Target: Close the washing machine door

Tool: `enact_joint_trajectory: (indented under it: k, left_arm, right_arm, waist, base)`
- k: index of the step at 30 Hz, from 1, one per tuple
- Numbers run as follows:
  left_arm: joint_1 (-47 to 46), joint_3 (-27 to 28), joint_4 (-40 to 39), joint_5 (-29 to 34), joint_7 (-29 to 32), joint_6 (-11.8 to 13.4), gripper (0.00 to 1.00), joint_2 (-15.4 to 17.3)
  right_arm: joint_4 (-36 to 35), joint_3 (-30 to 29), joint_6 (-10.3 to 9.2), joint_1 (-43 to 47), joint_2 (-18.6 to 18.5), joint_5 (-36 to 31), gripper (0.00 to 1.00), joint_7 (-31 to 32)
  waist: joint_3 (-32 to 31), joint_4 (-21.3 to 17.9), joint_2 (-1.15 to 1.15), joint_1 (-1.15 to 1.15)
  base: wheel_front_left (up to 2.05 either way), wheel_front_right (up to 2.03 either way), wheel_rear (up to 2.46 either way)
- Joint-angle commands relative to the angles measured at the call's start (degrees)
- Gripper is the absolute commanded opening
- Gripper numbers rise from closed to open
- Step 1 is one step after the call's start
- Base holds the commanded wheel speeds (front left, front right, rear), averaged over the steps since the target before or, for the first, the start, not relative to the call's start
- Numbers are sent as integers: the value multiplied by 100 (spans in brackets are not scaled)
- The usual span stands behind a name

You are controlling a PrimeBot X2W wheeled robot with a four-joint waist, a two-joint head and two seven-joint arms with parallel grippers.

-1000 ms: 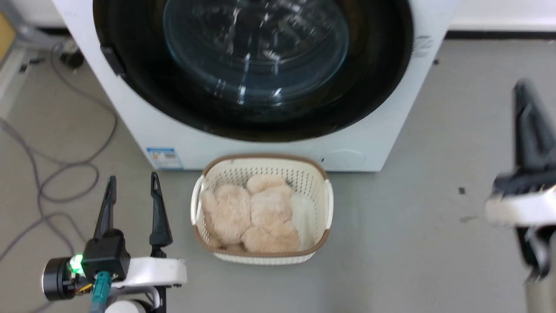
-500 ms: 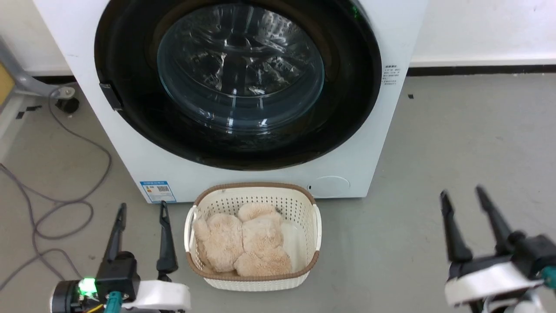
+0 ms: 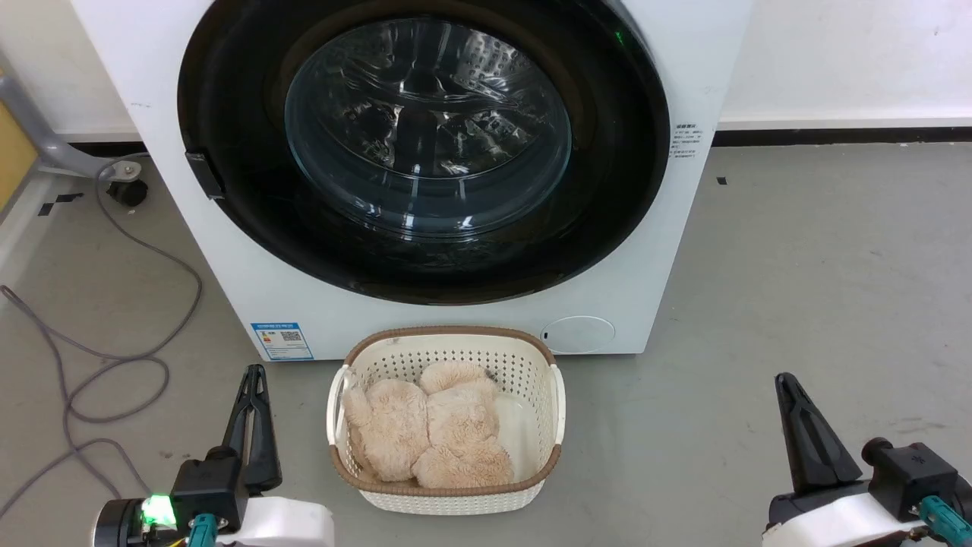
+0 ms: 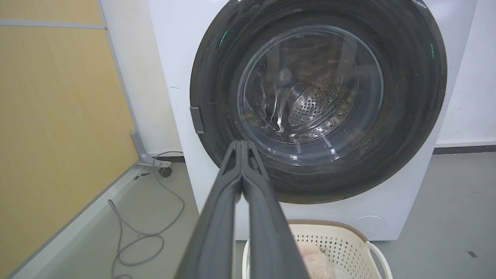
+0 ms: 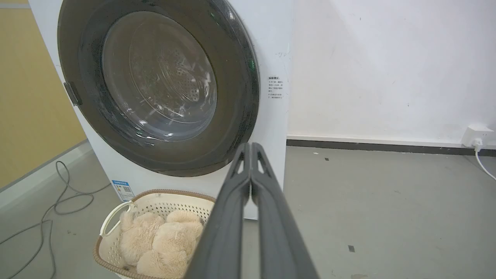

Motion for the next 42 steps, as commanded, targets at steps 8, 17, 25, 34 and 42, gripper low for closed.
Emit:
enact_joint_trajectory:
  k: [8,17,25,34,42]
  left_arm:
    - [-19,16,-10,2,129,-76,0,-12]
    - [-30,22,-16,4,234,-131,0,-20]
    - [-40,28,-21,5,328,-179,0,-26]
    - [-52,34,-26,6,434,-234,0,-34]
    - [-62,40,-32,7,528,-282,0,-41]
  right_arm:
    - [-85,38,-1,1,9,-56,0,137]
    - [-138,59,-1,2,14,-89,0,242]
    - [-185,79,-1,2,19,-118,0,337]
    - [-238,100,-2,2,23,-151,0,443]
    - [-285,120,-2,3,28,-181,0,537]
  waist:
    - [-7,20,0,1]
    - [-14,38,0,1]
    - [-19,53,0,1]
    - [-26,71,0,1]
    - [-32,86,0,1]
  base:
    - [0,0,0]
    - [0,0,0]
    - [0,0,0]
    - [0,0,0]
    - [0,0,0]
